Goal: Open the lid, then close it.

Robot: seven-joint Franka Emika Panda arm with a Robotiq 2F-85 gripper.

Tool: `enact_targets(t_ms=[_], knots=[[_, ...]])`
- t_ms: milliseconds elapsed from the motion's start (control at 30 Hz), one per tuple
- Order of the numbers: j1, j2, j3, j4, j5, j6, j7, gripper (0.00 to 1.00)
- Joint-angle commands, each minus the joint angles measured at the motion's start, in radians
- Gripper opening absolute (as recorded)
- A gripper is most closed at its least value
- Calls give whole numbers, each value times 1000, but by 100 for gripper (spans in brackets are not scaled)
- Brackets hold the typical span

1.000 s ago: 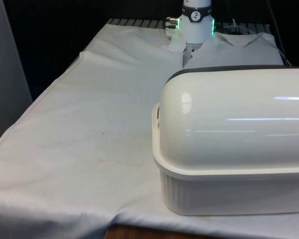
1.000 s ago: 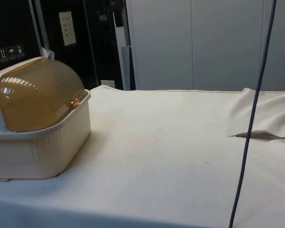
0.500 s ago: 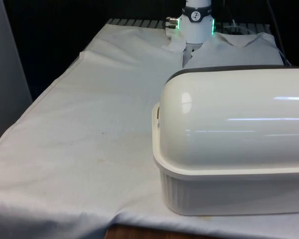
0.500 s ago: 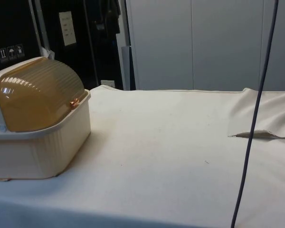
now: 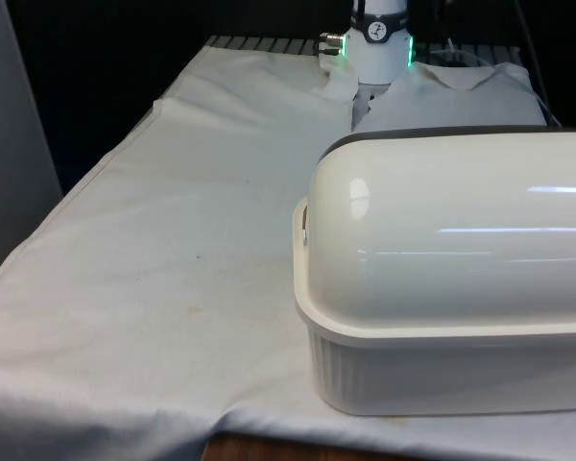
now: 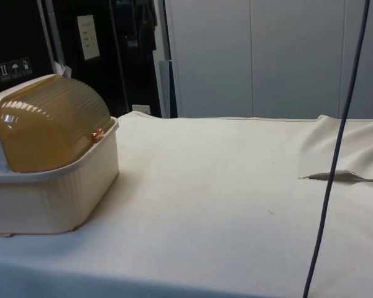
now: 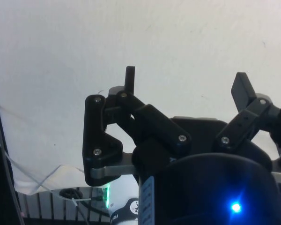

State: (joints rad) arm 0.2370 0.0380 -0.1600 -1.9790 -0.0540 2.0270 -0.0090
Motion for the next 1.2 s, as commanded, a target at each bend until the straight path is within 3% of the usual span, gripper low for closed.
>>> enact_targets(t_ms=[0, 233, 500, 533, 800, 833, 1167], knots=[[2, -6, 1, -6, -7, 9, 8, 100], [0, -1, 4, 0, 0, 1, 0, 100], [1, 12, 8, -15, 11, 45, -1, 100], [1, 12, 7, -6, 5, 25, 0, 100], [1, 29, 9, -47, 25, 109, -4, 100], [1, 29, 8, -42, 14, 93, -1, 100], [2, 45, 14, -74, 49, 178, -8, 100]])
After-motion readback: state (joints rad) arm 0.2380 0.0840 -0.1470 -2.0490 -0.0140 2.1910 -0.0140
